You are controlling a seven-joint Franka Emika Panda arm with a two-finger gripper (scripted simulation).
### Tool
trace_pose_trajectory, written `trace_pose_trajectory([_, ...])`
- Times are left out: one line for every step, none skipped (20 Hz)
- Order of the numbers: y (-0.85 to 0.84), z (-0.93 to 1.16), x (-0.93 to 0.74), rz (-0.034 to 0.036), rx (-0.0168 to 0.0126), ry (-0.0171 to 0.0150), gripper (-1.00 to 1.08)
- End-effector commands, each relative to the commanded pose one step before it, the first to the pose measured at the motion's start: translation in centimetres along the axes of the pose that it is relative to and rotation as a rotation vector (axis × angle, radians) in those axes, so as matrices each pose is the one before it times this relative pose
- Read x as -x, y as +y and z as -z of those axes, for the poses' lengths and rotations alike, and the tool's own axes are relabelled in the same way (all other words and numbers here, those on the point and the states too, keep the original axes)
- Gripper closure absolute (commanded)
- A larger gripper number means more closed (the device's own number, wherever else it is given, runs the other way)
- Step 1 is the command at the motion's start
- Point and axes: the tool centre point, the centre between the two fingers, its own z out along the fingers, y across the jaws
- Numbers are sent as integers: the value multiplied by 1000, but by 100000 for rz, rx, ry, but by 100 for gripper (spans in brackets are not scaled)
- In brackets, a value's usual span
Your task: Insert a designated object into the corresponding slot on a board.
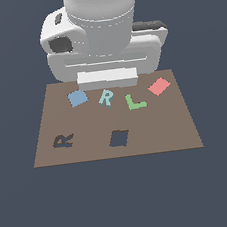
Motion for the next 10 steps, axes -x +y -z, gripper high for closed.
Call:
trace_pose_trajectory([1, 0, 0, 0, 0, 0, -92])
trace_pose_trajectory([11, -23, 9, -98, -4, -1, -92])
trace_pose_trajectory([6, -70, 28, -249, -14, -4, -92])
trace_pose_trajectory([23, -117, 47, -436, -24, -7, -92])
trace_pose_trajectory([31, -164, 65, -609, -33, -10, -92])
trace_pose_trajectory([39, -211, 84, -783, -43, -12, -92])
trace_pose_trajectory([49, -258, 103, -960, -52, -15, -92])
trace_pose_trajectory([57, -306, 121, -1135, -62, -18, -92])
trace_pose_trajectory([65, -354, 140, -1310, -72, -20, -92])
trace_pose_trajectory([74, -402, 159, -1488, -81, -23, -92])
